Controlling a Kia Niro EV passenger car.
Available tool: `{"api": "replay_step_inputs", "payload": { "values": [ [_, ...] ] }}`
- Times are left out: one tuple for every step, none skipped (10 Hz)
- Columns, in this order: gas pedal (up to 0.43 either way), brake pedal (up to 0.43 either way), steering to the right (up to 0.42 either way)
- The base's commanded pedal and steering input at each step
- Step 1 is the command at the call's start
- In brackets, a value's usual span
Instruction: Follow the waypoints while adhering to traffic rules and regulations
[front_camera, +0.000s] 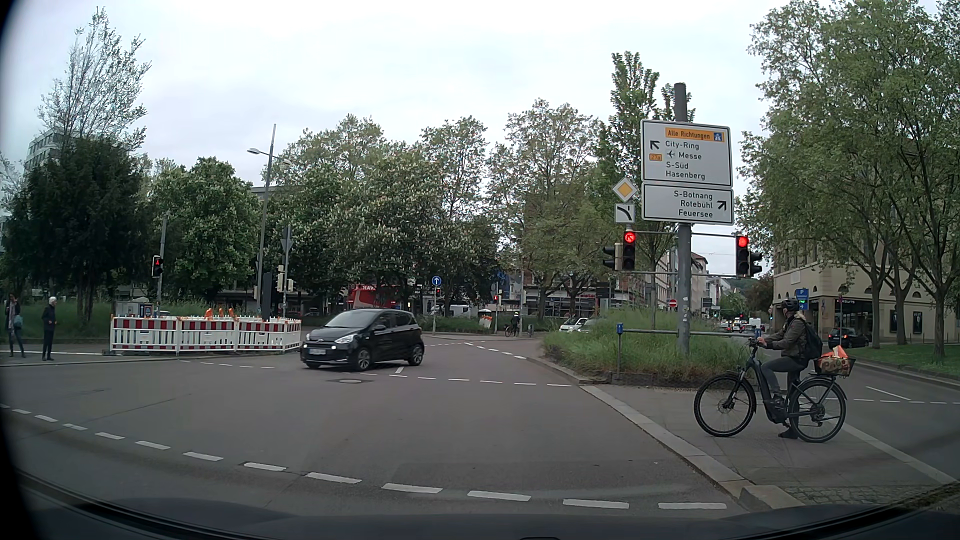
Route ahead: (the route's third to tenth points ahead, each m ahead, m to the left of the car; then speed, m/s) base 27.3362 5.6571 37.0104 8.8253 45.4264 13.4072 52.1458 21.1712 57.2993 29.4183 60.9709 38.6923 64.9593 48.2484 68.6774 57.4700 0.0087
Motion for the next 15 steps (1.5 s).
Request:
{"api": "replay_step_inputs", "payload": {
  "values": [
    [0.0, 0.293, -0.037],
    [0.0, 0.293, -0.037],
    [0.0, 0.293, -0.037],
    [0.0, 0.293, -0.037],
    [0.0, 0.293, -0.037],
    [0.0, 0.293, -0.037],
    [0.0, 0.293, -0.037],
    [0.0, 0.293, -0.037],
    [0.0, 0.293, -0.037],
    [0.0, 0.293, -0.037],
    [0.0, 0.293, -0.037],
    [0.0, 0.293, -0.037],
    [0.0, 0.293, -0.037],
    [0.0, 0.299, -0.037],
    [0.0, 0.293, -0.037]
  ]
}}
